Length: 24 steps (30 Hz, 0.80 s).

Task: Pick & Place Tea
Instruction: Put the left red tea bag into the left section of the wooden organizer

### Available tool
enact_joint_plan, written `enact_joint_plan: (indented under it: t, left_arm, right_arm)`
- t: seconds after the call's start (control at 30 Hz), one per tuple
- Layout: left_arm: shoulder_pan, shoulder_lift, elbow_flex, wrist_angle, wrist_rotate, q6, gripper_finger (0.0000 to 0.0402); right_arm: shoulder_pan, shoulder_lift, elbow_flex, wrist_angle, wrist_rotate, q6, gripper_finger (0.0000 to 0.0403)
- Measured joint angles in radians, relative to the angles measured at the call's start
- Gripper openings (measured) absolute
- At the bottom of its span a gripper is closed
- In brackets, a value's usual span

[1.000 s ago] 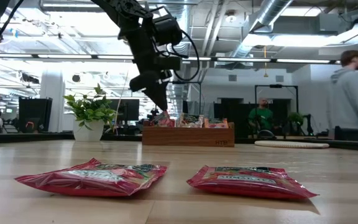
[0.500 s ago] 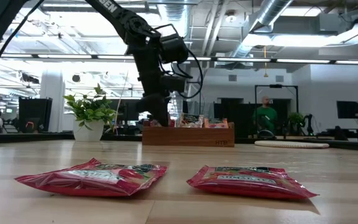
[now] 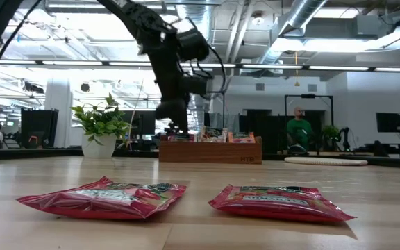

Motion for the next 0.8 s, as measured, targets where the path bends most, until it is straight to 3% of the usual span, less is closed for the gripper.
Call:
enact_joint_plan:
  t: [0.13,0.23,0.33,0.43,0.6,0.67,0.8]
  left_arm:
    - [-0.012,-0.05,0.0,-0.046,-0.083,-0.022,0.0055]
    - [-0.03,-0.12,0.0,-0.146,-0.077,-0.12,0.0055]
    - [-0.055,-0.207,0.0,-0.312,0.05,-0.274,0.0055]
    - [-0.08,-0.28,0.0,-0.467,0.288,-0.423,0.0055]
    - [-0.14,-0.346,0.0,-0.479,0.684,-0.635,0.0055]
    - [-0.186,-0.345,0.0,-0.423,0.703,-0.714,0.0055]
    - [-0.3,-0.315,0.0,-0.317,0.583,-0.83,0.0055]
  right_arm:
    - [0.0,0.0,0.0,0.0,0.0,0.0,0.0075]
    - [0.0,0.0,0.0,-0.003,0.0,0.0,0.0075]
    - [0.0,0.0,0.0,-0.008,0.0,0.0,0.0075]
    - [0.0,0.0,0.0,-0.023,-0.001,0.0,0.0075]
    - [0.003,0.0,0.0,-0.056,-0.001,-0.018,0.0075]
    - [0.014,0.0,0.0,-0.058,-0.001,-0.05,0.0075]
    - [0.048,0.0,0.0,-0.071,-0.002,-0.079,0.0075]
